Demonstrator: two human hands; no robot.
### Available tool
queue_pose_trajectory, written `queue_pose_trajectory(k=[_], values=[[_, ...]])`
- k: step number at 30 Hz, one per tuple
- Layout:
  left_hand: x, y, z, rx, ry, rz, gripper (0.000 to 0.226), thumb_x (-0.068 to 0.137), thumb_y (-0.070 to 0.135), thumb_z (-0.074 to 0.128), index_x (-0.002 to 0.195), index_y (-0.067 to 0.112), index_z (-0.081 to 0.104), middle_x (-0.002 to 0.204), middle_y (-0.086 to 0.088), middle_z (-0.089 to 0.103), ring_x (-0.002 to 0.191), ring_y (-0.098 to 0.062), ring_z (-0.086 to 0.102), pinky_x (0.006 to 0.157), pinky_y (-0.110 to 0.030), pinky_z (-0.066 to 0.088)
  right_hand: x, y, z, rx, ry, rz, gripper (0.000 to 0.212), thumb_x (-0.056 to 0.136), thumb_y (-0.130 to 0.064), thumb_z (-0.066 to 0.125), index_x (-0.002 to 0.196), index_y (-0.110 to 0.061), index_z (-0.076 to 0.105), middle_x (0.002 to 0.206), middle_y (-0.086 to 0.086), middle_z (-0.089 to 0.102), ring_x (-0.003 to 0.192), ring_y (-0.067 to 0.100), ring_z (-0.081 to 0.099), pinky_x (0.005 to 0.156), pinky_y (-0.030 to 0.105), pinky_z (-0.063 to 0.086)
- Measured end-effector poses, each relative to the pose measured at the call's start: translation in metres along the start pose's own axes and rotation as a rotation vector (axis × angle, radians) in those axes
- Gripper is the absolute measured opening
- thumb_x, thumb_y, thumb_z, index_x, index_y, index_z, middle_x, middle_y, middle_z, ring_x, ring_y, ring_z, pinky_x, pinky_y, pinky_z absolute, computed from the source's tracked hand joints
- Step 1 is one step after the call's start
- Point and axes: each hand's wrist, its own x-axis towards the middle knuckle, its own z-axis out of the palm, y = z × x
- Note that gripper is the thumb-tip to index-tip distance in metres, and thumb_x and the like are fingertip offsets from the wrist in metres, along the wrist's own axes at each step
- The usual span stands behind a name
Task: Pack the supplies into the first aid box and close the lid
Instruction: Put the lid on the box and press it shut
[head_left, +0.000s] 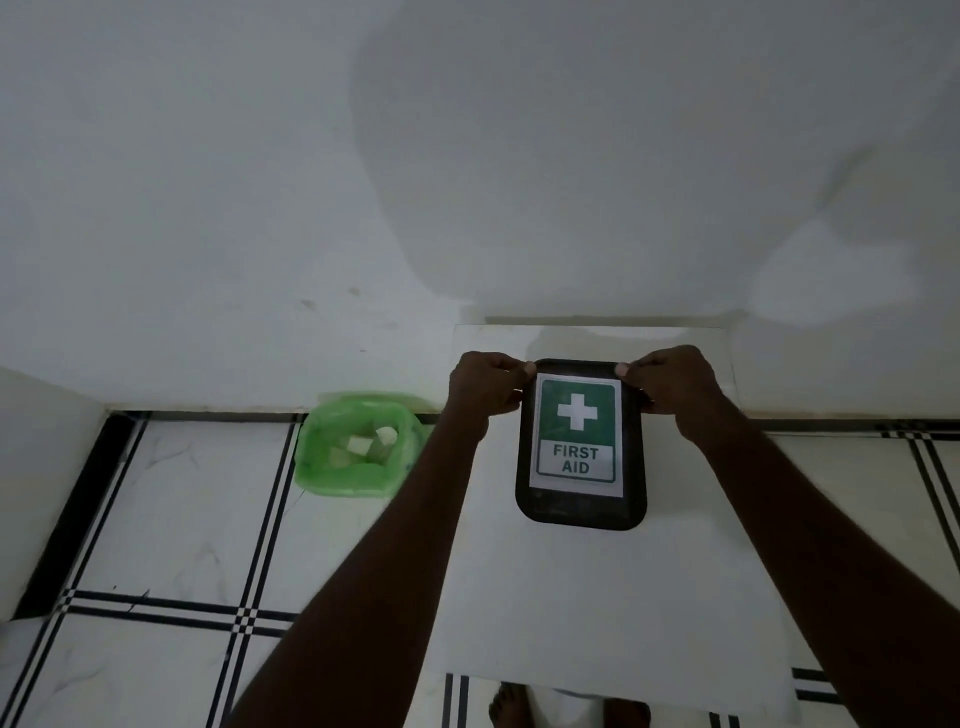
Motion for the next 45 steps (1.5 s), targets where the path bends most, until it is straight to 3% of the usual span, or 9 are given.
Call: queue_pose_trajectory(k=[5,10,14,20,25,30,35,41,45], values=[[0.007,0.005,0.004,0.069,-0.017,-0.004,0.014,0.087,0.010,0.069,0.096,-0.002,0.071,0.090,-0.014,0.070,0.069,-0.014,0.066,0.051,-0.020,0.058,-0.001,-0.005,0.001,-0.001,0.000,0.015,0.015,0.078,-0.012,0.078,0.074,-0.004,0.066,0.095,0.025,0.071,0.084,0.032,0.069,0.076,0.044,0.060],[0.015,0.002,0.019,0.273,0.113,0.064,0.010,0.081,0.014,0.068,0.073,0.010,0.072,0.086,-0.013,0.076,0.080,-0.029,0.073,0.075,-0.044,0.062,0.004,-0.007,0.003,-0.032,0.004,0.039,0.022,0.076,-0.015,0.081,0.065,-0.010,0.063,0.095,0.026,0.072,0.087,0.037,0.071,0.085,0.050,0.058],[0.015,-0.007,0.022,0.257,0.181,0.082,0.010,0.074,0.025,0.073,0.072,0.015,0.073,0.083,-0.011,0.076,0.079,-0.032,0.074,0.075,-0.045,0.062,-0.001,-0.007,0.002,0.009,0.007,0.030,0.019,0.079,-0.013,0.077,0.068,-0.010,0.062,0.095,0.023,0.070,0.086,0.033,0.069,0.082,0.045,0.059],[0.026,-0.006,0.020,0.245,0.111,0.007,0.032,0.064,0.030,0.066,0.085,0.007,0.073,0.087,-0.014,0.075,0.078,-0.034,0.073,0.075,-0.046,0.062,-0.010,-0.002,0.006,0.036,0.029,0.025,0.018,0.084,-0.019,0.073,0.085,-0.003,0.066,0.095,0.021,0.070,0.077,0.025,0.066,0.060,0.031,0.054],[-0.011,-0.010,0.006,0.007,0.115,0.014,0.023,0.081,0.026,0.077,0.084,0.004,0.071,0.085,-0.016,0.072,0.071,-0.028,0.071,0.071,-0.043,0.063,-0.039,0.003,0.001,0.085,0.139,0.042,0.033,0.078,-0.034,0.078,0.087,-0.007,0.061,0.094,0.018,0.072,0.078,0.030,0.072,0.072,0.048,0.062],[-0.049,-0.040,-0.003,-0.042,-0.099,-0.137,0.038,0.079,0.023,0.080,0.104,-0.002,0.067,0.094,-0.018,0.075,0.077,-0.025,0.073,0.069,-0.033,0.063,-0.081,0.037,-0.009,0.030,-0.029,0.165,0.040,0.082,-0.030,0.075,0.099,0.004,0.065,0.092,0.021,0.072,0.080,0.035,0.072,0.069,0.042,0.061],[-0.050,-0.047,0.006,-0.053,-0.061,-0.143,0.032,0.081,0.015,0.078,0.100,-0.008,0.067,0.098,-0.022,0.075,0.086,-0.031,0.074,0.068,-0.034,0.061,-0.082,0.045,0.003,0.028,0.021,0.145,0.021,0.085,-0.021,0.073,0.083,-0.002,0.066,0.093,0.022,0.072,0.078,0.035,0.071,0.067,0.044,0.061],[-0.044,-0.047,0.010,0.003,0.005,-0.138,0.035,0.076,0.018,0.081,0.094,-0.010,0.069,0.093,-0.024,0.074,0.083,-0.034,0.074,0.077,-0.046,0.062,-0.083,0.043,0.004,0.001,0.056,0.145,0.023,0.083,-0.023,0.075,0.075,-0.004,0.064,0.090,0.022,0.072,0.075,0.035,0.071,0.073,0.049,0.061],[-0.066,-0.059,0.003,-0.077,-0.030,-0.144,0.040,0.078,0.028,0.081,0.099,-0.004,0.070,0.095,-0.019,0.075,0.082,-0.027,0.072,0.074,-0.037,0.062,-0.102,0.043,-0.002,0.055,0.052,0.150,0.031,0.082,-0.033,0.074,0.072,-0.006,0.064,0.084,0.020,0.073,0.072,0.034,0.072,0.071,0.046,0.061]])
